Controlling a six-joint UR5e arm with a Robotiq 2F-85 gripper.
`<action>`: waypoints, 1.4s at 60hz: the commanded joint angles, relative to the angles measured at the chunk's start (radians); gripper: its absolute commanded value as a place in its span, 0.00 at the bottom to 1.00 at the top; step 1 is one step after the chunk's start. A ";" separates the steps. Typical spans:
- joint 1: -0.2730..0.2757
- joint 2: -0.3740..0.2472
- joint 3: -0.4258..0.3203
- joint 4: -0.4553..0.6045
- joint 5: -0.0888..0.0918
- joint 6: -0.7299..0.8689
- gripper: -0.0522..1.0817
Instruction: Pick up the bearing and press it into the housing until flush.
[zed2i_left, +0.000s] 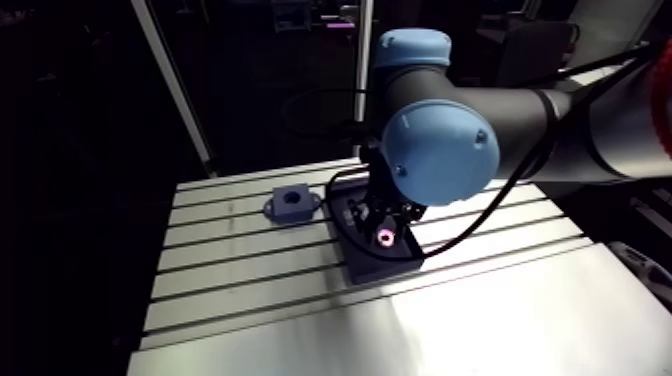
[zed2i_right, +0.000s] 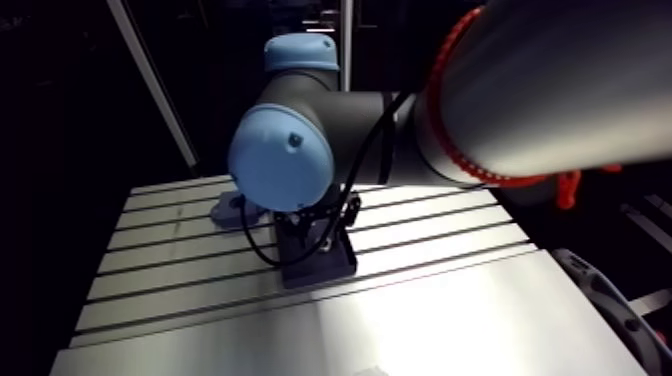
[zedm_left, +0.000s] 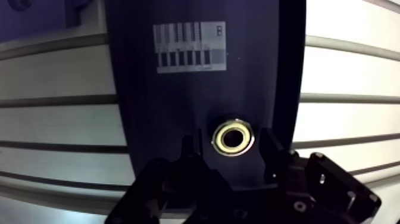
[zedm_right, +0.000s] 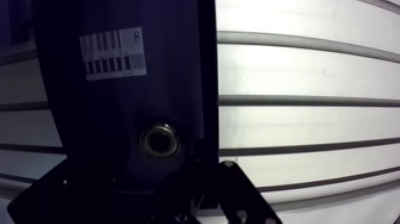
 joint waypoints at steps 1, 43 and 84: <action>0.000 0.005 -0.001 0.000 -0.001 0.000 0.41; 0.001 0.005 0.002 0.000 -0.001 -0.004 0.48; 0.002 0.004 0.002 0.000 0.000 -0.005 0.53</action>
